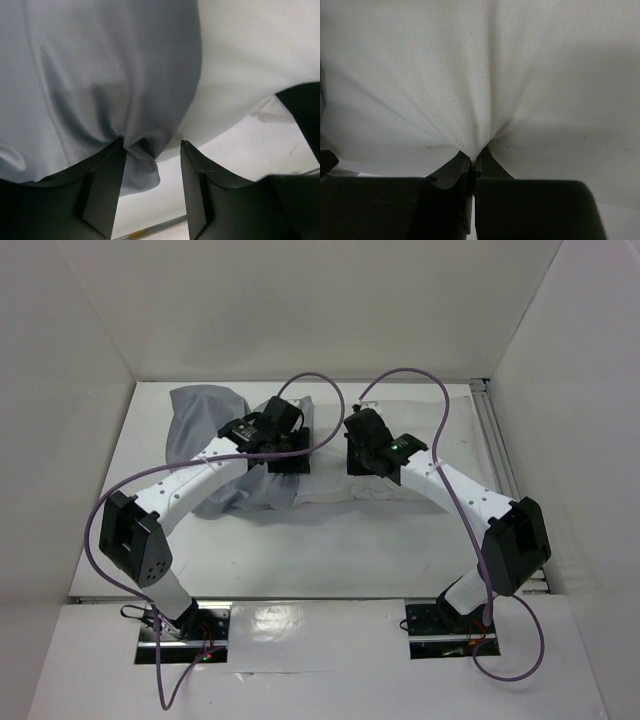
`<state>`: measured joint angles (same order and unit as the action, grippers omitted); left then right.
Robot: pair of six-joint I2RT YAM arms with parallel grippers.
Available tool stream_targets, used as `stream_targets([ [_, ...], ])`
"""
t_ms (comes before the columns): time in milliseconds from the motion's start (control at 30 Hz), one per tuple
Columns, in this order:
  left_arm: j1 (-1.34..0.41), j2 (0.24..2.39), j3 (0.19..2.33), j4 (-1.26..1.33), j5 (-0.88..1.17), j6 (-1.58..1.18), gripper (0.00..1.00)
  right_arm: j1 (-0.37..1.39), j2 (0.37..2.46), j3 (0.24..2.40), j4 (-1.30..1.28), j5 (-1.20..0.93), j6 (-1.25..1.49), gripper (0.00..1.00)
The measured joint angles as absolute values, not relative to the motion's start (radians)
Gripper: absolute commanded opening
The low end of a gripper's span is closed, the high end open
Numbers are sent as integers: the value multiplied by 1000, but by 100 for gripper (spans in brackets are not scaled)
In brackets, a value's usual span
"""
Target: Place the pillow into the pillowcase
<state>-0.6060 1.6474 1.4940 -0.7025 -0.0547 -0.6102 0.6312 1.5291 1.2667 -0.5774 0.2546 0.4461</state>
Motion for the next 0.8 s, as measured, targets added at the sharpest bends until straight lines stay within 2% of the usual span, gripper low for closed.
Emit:
stream_targets([
  [133,-608,1647,1494,-707,-112,-638,31,631,1529,1267,-577,256,448,0],
  [167,-609,1646,1495,-710,-121,-643,28,631,1529,1267,-577,257,448,0],
  [200,-609,1646,1498,-715,-134,-645,16,631,1529,1267,-577,256,448,0],
  [267,-612,1645,1505,-722,-149,-657,0,631,1529,1267,-578,257,448,0],
  [467,-624,1635,1556,-757,-111,-655,0,631,1530,1267,-576,252,453,0],
  [733,-664,1635,1611,-564,342,-742,0,622,1578,1277,-506,186,536,0],
  [767,-660,1637,1610,-532,389,-760,2,616,1585,1277,-498,171,551,0],
  [800,-656,1639,1609,-506,427,-773,9,608,1591,1277,-490,157,566,0],
])
